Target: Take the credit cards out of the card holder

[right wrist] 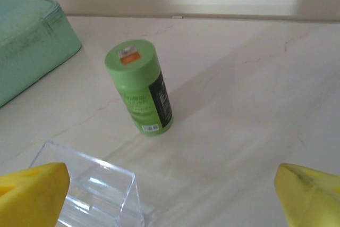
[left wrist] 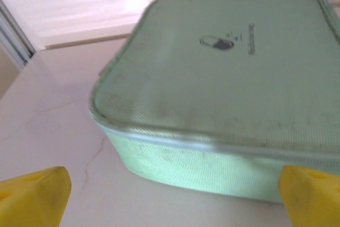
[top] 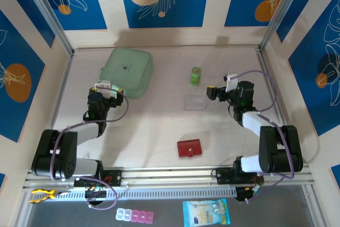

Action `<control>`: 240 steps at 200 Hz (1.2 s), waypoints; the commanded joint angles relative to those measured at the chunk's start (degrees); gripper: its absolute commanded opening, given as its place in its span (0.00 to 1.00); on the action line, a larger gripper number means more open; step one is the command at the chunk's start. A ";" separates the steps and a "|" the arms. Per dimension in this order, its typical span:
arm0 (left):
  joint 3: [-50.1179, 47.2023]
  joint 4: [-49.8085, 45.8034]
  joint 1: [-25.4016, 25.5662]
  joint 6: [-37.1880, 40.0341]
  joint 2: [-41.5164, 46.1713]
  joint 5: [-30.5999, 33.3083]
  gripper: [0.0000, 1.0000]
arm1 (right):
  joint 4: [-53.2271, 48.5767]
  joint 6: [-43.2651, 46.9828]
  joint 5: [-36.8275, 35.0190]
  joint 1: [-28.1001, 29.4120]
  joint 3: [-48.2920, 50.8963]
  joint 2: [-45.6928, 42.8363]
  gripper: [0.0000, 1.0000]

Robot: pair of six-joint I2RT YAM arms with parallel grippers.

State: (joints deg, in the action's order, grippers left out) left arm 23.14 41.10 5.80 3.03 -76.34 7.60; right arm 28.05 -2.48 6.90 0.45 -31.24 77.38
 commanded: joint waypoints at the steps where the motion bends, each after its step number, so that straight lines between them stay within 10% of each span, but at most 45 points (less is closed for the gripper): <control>1: 3.68 -11.06 0.32 -3.53 3.84 1.52 1.00 | -13.79 -2.57 -3.44 0.79 -4.25 -2.32 0.99; 146: 34.48 -72.58 0.80 -17.59 6.55 -18.66 0.99 | -61.21 -15.69 -8.73 10.83 -32.00 12.46 0.46; 240: 31.74 -69.11 0.65 -10.64 7.78 -17.64 0.99 | -62.33 -21.23 -13.81 13.08 -33.35 18.58 0.30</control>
State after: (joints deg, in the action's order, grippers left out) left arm 55.61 -27.35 6.28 -9.98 -69.43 -12.01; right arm -32.88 -21.56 -5.63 12.97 -63.44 95.07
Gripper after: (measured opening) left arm 0.982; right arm 0.300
